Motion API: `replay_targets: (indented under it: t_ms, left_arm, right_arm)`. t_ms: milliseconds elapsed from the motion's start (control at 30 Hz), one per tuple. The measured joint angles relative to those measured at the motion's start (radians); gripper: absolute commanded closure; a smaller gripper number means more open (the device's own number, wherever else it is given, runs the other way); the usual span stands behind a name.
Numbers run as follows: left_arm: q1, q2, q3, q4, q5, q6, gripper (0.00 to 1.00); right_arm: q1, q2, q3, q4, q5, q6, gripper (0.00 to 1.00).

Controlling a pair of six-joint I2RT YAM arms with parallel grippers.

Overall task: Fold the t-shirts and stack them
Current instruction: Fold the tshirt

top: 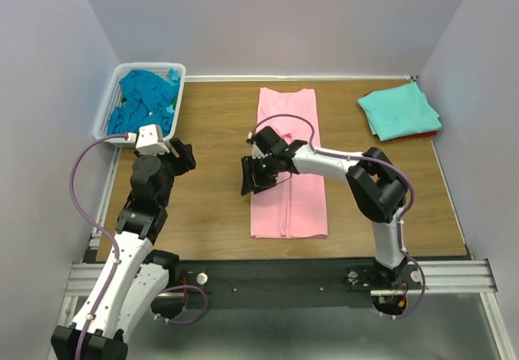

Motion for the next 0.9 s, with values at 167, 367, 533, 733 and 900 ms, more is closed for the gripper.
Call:
replay_targets:
  t_ms: [167,367,533,733,900]
  left_arm:
    - [0.0,0.032,-0.013,0.008,0.047,0.002,0.24]
    - [-0.014,0.205,0.068,-0.061,0.177,-0.008,0.24]
    - [-0.118,0.31,0.116,-0.146,0.278,-0.042,0.24]
    - [-0.243,0.427,0.139,-0.261,0.321,-0.087,0.24]
    - [-0.323,0.463,0.139,-0.318,0.326,-0.128,0.24]
  right_arm:
    - [-0.023,-0.123,-0.033,-0.025,0.084,0.006,0.4]
    - [-0.117,-0.483,-0.29,-0.101,0.227,0.007,0.39]
    - [-0.161,-0.679,-0.495,-0.212,0.329,0.036,0.37]
    - [-0.164,-0.758,-0.637,-0.309,0.38,0.074,0.37]
    - [-0.166,-0.752,-0.664,-0.322,0.382,0.084,0.38]
